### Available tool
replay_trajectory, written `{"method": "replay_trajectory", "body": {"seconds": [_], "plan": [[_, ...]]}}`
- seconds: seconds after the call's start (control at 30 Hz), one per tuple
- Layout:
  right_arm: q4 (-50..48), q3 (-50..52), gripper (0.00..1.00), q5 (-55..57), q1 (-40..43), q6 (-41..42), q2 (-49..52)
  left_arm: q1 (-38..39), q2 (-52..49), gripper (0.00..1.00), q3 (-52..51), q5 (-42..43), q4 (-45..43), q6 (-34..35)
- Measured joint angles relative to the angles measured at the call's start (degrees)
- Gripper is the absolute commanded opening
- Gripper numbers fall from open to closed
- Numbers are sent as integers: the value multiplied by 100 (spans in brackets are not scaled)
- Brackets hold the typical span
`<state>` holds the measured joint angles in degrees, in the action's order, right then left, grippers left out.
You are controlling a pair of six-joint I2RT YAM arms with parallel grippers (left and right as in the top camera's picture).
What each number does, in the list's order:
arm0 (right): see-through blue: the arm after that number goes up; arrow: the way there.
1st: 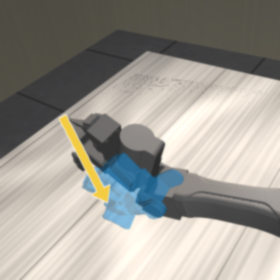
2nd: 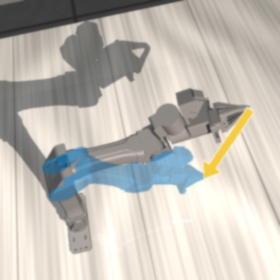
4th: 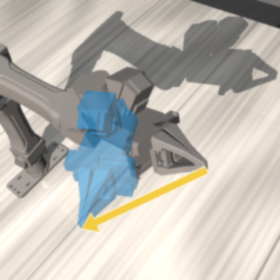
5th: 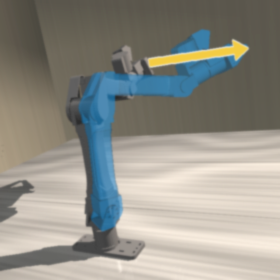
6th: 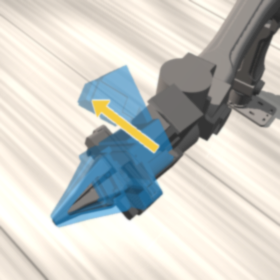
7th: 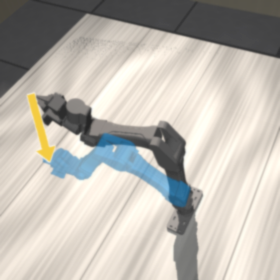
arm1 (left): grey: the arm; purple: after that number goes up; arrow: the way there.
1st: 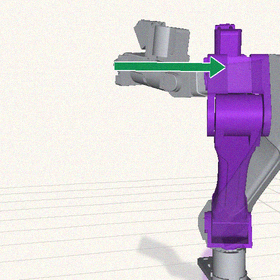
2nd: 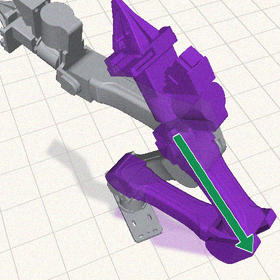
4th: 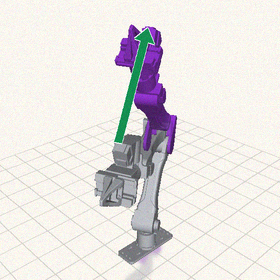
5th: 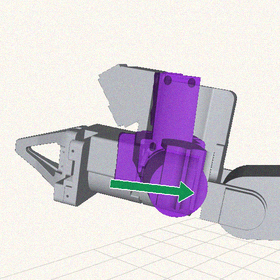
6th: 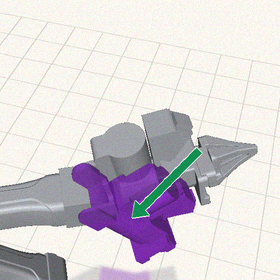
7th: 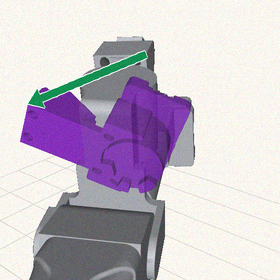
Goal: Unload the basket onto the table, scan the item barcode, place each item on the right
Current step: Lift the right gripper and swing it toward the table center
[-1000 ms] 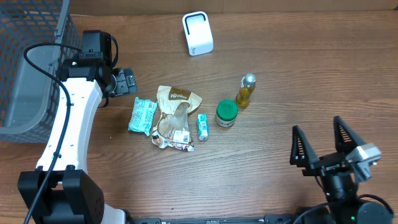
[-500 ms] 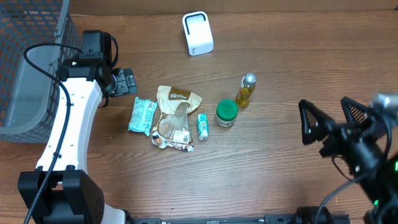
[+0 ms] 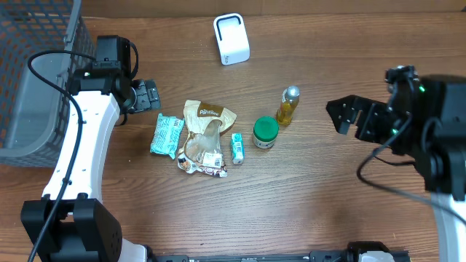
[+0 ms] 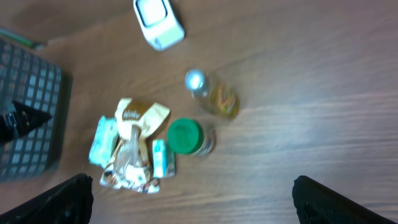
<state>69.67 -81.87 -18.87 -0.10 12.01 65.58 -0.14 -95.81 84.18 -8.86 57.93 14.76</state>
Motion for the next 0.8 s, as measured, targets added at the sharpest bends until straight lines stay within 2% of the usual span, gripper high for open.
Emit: {"method": "replay_trajectory", "body": {"seconds": [0.37, 0.8], "plan": [[17, 0, 100, -584, 0, 4, 1156, 0, 0, 100, 0, 0, 0, 0], [55, 0, 100, -1521, 0, 22, 1561, 0, 0, 99, 0, 0, 0, 0]]}}
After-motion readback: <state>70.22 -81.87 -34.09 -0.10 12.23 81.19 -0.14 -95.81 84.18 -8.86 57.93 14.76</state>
